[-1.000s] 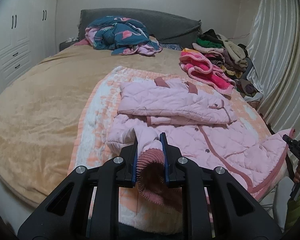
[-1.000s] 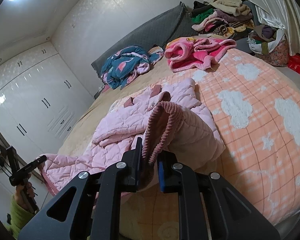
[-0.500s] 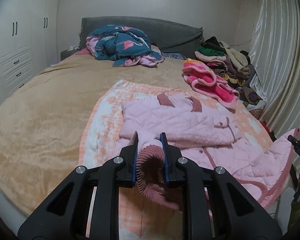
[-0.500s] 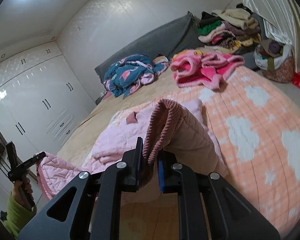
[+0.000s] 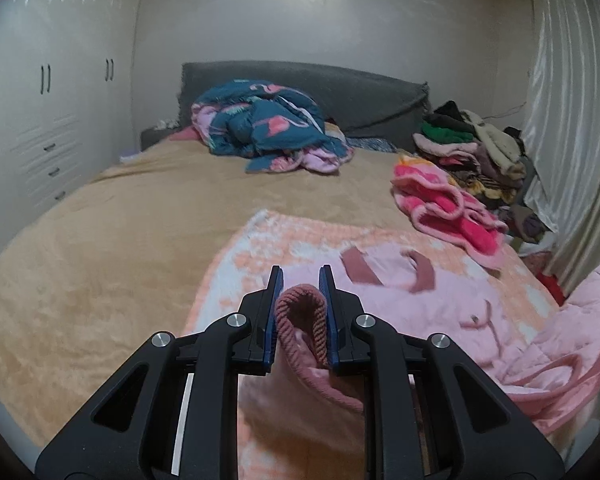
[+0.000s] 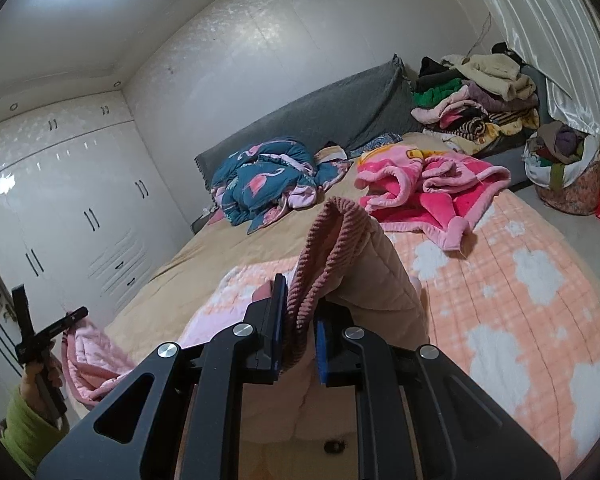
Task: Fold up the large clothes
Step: 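Lift the held hem with both tools and carry it toward the collar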
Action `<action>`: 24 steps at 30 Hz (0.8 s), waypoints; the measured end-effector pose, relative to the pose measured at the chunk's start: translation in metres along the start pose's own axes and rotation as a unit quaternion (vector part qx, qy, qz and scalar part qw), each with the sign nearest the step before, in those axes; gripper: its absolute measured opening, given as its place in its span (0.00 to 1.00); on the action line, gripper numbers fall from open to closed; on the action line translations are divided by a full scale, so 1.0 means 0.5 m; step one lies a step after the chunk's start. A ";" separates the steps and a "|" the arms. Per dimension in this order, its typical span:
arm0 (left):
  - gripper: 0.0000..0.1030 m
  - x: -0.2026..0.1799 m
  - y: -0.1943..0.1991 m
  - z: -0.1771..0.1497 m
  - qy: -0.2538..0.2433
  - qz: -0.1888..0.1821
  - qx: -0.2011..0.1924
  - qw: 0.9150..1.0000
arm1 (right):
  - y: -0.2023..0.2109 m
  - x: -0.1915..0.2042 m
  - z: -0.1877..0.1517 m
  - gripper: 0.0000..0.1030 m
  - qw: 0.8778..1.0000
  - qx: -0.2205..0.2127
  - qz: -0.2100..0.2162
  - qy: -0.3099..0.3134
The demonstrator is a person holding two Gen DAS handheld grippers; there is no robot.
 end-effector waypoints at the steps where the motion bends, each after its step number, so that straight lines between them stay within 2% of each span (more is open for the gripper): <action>1: 0.11 -0.001 -0.012 0.008 0.000 0.004 -0.001 1.000 | -0.019 -0.002 0.011 0.11 1.000 0.002 -0.002 0.002; 13: 0.11 0.026 -0.156 0.063 0.004 0.031 0.020 0.999 | -0.248 -0.064 0.075 0.11 0.998 0.047 -0.044 -0.020; 24: 0.11 0.042 -0.222 0.102 0.015 0.033 -0.010 0.999 | -0.409 -0.148 0.047 0.11 0.989 0.086 -0.101 -0.059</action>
Point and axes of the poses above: each gripper's, at about its wrist camera, not at the fingertips, and y roughly against the way its jaws point, x to its left, z to its top, the point moved 5 cm from there along -y, roughly the way its jaws point, and after that the axes turned 11 degrees about y, right-handed, at the moved point
